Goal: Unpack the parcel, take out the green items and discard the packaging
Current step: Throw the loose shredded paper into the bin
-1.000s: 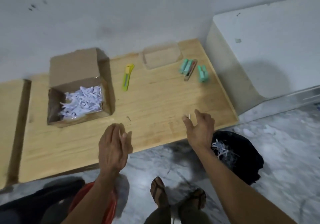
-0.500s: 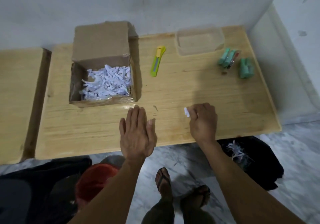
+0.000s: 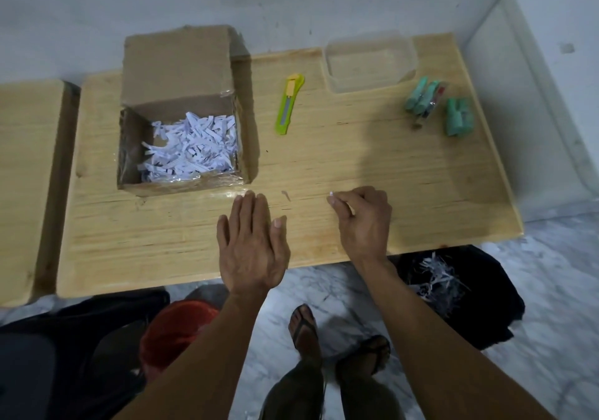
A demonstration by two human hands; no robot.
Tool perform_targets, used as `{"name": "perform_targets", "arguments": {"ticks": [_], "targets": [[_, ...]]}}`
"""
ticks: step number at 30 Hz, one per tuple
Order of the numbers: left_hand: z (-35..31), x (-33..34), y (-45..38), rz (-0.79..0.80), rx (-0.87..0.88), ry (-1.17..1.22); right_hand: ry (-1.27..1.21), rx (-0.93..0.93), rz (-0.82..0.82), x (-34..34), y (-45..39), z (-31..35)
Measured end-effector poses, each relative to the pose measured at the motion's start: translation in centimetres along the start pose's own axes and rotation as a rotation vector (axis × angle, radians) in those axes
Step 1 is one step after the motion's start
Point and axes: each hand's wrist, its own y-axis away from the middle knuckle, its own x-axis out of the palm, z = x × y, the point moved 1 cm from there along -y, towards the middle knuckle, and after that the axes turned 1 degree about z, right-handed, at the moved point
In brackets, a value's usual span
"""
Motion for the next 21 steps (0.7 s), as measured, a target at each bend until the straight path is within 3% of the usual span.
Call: {"name": "perform_targets", "arguments": {"ticks": [4, 9, 14, 18, 21], "targets": [[-0.4, -0.4, 0.1, 0.007, 0.025, 0.001, 0.110, -0.050, -0.016, -0.1, 0.5, -0.1], [-1.4, -0.7, 0.0, 0.007, 0.056, -0.027, 0.054, -0.027, 0.025, -2.1, 0.0, -0.4], [-8.2, -0.4, -0.1, 0.105, 0.314, 0.039, -0.225, 0.275, -0.212, -8.6, 2.4, -3.4], [-17.8, 1.1, 0.7, 0.185, 0.579, 0.080, -0.149, 0.421, -0.498, -14.5, 5.9, -9.0], [-23.9, 2.7, 1.4, 0.249, 0.751, 0.082, -0.114, 0.573, -0.552, -17.4, 8.5, -14.1]]}}
